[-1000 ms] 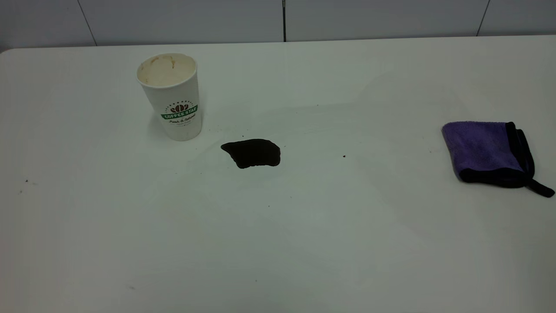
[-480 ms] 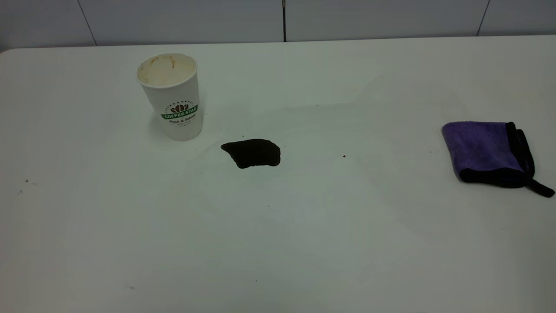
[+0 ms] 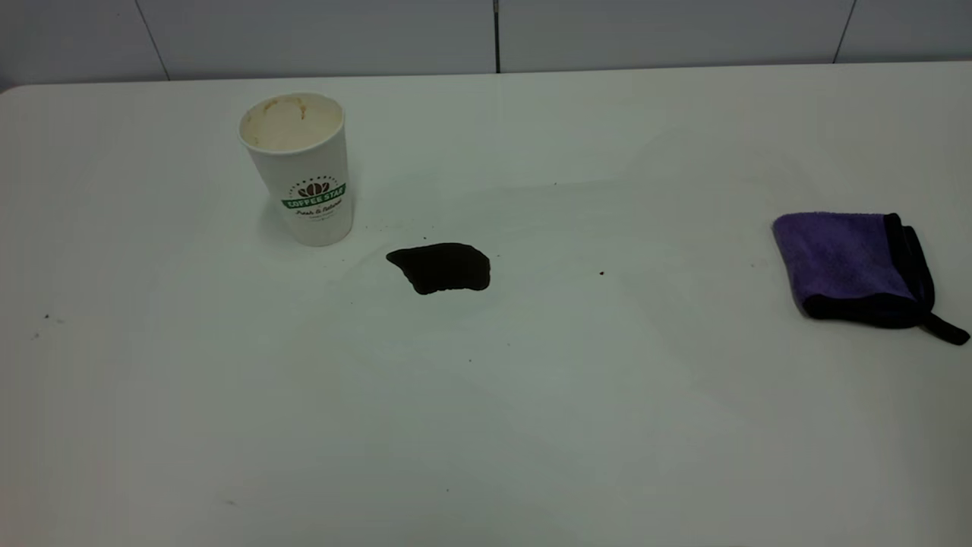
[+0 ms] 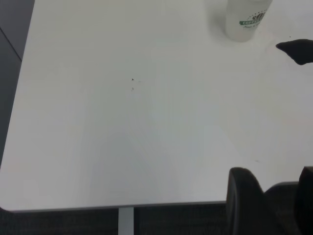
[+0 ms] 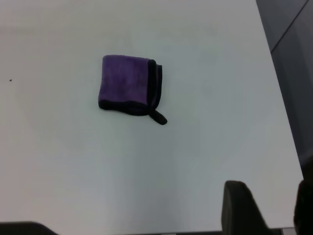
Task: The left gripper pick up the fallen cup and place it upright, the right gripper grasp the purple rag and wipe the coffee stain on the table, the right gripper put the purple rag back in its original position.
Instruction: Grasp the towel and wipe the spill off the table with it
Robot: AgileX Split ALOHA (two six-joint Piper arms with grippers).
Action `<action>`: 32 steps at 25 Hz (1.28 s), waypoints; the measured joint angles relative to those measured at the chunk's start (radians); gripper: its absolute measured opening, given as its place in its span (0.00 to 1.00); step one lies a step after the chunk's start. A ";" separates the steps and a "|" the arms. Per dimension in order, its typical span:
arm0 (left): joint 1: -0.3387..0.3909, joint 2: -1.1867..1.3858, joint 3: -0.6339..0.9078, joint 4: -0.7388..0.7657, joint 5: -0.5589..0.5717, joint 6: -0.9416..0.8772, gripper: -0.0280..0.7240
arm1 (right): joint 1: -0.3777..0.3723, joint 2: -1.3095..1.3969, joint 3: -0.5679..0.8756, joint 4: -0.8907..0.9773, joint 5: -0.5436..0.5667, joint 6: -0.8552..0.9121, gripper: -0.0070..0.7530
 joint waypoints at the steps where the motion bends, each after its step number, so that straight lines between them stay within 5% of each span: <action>1: 0.000 0.000 0.000 0.000 0.000 0.000 0.41 | 0.000 0.090 -0.034 -0.010 -0.042 0.014 0.48; 6: 0.000 0.000 0.000 0.000 -0.001 0.000 0.41 | 0.000 0.527 -0.174 -0.037 -0.225 0.024 0.84; 9: 0.000 0.000 0.000 0.000 -0.001 0.000 0.41 | 0.000 0.762 -0.245 -0.037 -0.332 0.014 0.95; 20: 0.000 -0.001 0.000 0.000 -0.002 0.000 0.41 | 0.000 1.476 -0.422 0.048 -0.635 -0.013 0.97; 32: 0.000 -0.001 0.000 0.000 -0.003 0.000 0.41 | 0.022 1.991 -0.804 0.104 -0.575 -0.093 0.97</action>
